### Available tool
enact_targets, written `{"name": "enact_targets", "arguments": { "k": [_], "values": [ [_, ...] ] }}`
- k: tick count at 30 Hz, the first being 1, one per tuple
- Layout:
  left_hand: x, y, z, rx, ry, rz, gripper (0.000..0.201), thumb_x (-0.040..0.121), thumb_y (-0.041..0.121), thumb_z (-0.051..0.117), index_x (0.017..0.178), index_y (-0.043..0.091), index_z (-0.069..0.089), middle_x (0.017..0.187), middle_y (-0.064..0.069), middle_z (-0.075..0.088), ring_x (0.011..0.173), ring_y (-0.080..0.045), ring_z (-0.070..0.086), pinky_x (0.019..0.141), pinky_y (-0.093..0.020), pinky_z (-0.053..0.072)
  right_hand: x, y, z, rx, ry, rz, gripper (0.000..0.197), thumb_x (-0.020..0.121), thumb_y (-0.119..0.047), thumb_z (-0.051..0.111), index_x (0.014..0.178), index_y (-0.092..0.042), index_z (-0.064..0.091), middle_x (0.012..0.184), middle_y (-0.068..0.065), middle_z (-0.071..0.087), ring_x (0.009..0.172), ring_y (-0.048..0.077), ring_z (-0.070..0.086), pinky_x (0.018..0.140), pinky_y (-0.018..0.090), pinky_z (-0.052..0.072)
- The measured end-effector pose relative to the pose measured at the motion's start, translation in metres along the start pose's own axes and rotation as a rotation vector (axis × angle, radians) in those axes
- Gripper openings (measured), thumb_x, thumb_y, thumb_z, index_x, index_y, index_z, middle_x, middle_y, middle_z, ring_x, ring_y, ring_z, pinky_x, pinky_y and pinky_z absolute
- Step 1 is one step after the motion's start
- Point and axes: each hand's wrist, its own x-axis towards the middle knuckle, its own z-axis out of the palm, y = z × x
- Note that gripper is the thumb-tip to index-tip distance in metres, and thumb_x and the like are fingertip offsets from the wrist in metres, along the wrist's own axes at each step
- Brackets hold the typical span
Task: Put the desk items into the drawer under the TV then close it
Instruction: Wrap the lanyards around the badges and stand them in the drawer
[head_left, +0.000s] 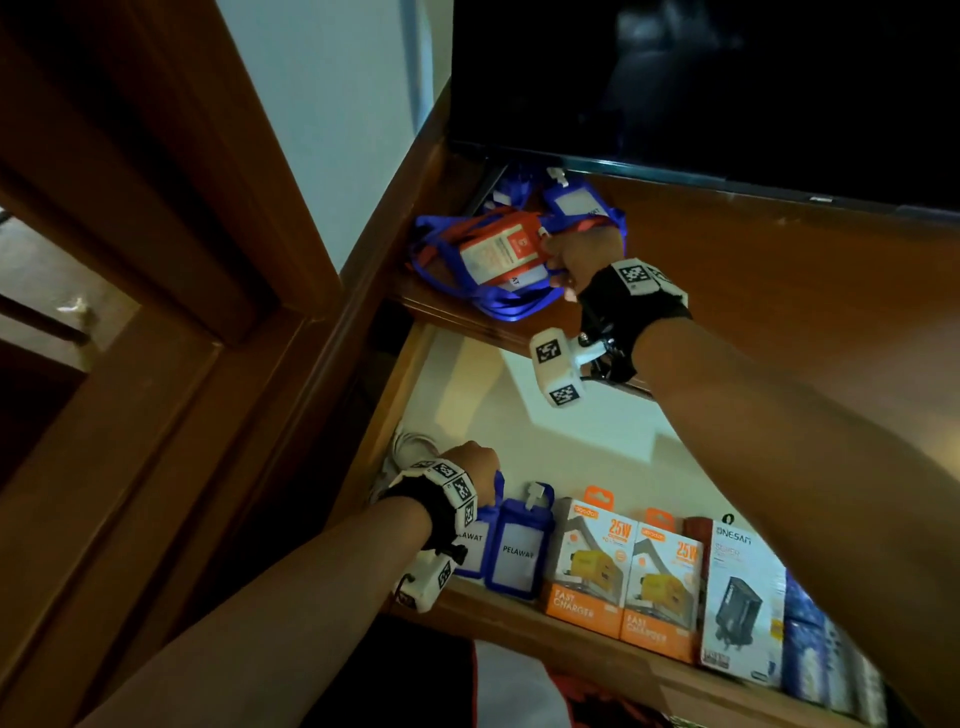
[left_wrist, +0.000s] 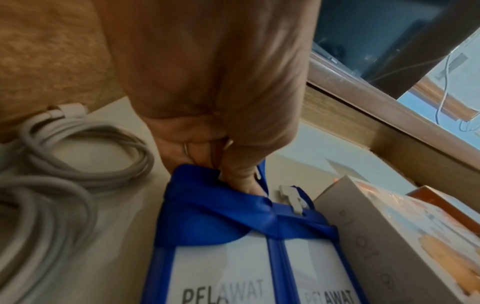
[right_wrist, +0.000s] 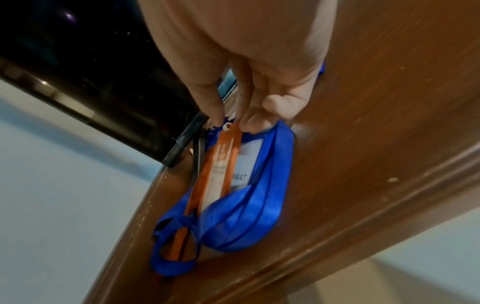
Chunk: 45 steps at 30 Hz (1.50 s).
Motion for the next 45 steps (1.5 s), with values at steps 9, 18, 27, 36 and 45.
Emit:
{"name": "enact_targets", "arguments": {
  "k": [9, 18, 27, 36, 45],
  "values": [
    [-0.005, 0.000, 0.001, -0.158, 0.130, -0.114, 0.042, 0.087, 0.023, 0.053, 0.126, 0.012, 0.043, 0.132, -0.015, 0.045, 0.116, -0.035, 0.050, 0.098, -0.046, 0.044, -0.005, 0.000, 0.008, -0.178, 0.074, 0.018, 0.102, 0.073, -0.025, 0.074, 0.149, -0.006, 0.008, 0.119, 0.019, 0.062, 0.115, 0.035, 0.057, 0.099, 0.046, 0.046],
    [-0.042, -0.003, -0.043, -0.456, 0.486, -0.112, 0.033, 0.084, 0.029, 0.062, 0.115, 0.019, 0.057, 0.118, -0.001, 0.059, 0.109, -0.019, 0.056, 0.093, -0.032, 0.046, -0.018, 0.008, -0.009, 0.071, -0.042, -0.110, 0.012, 0.087, -0.014, 0.059, 0.097, -0.017, 0.064, 0.100, -0.003, 0.070, 0.115, 0.028, 0.059, 0.069, 0.023, 0.049],
    [-0.073, 0.031, -0.087, -0.856, 0.857, 0.060, 0.018, 0.085, 0.009, 0.060, 0.103, 0.013, 0.063, 0.082, 0.007, 0.058, 0.084, -0.016, 0.060, 0.070, -0.019, 0.043, -0.092, 0.036, -0.082, 0.817, 0.076, -0.199, 0.010, 0.092, -0.002, 0.046, 0.092, -0.012, 0.043, 0.093, 0.020, 0.070, 0.069, 0.031, 0.068, 0.054, 0.034, 0.048],
    [-0.076, 0.127, -0.099, -1.002, 0.775, 0.302, 0.027, 0.088, 0.030, 0.065, 0.109, 0.014, 0.062, 0.104, 0.005, 0.065, 0.092, -0.002, 0.060, 0.076, -0.009, 0.045, -0.152, 0.131, -0.157, 0.623, 0.019, -0.237, 0.020, 0.086, -0.003, 0.059, 0.071, -0.016, 0.054, 0.070, 0.006, 0.061, 0.062, 0.022, 0.054, 0.057, 0.032, 0.040],
    [-0.072, 0.202, -0.072, -0.846, 0.356, 0.377, 0.019, 0.088, 0.032, 0.065, 0.098, 0.016, 0.068, 0.091, -0.002, 0.071, 0.085, -0.018, 0.069, 0.078, -0.032, 0.057, -0.181, 0.183, -0.191, 0.444, 0.001, -0.240, 0.009, 0.084, -0.002, 0.063, 0.076, -0.005, 0.061, 0.069, 0.010, 0.064, 0.056, 0.019, 0.054, 0.047, 0.026, 0.038]
  ]
}}
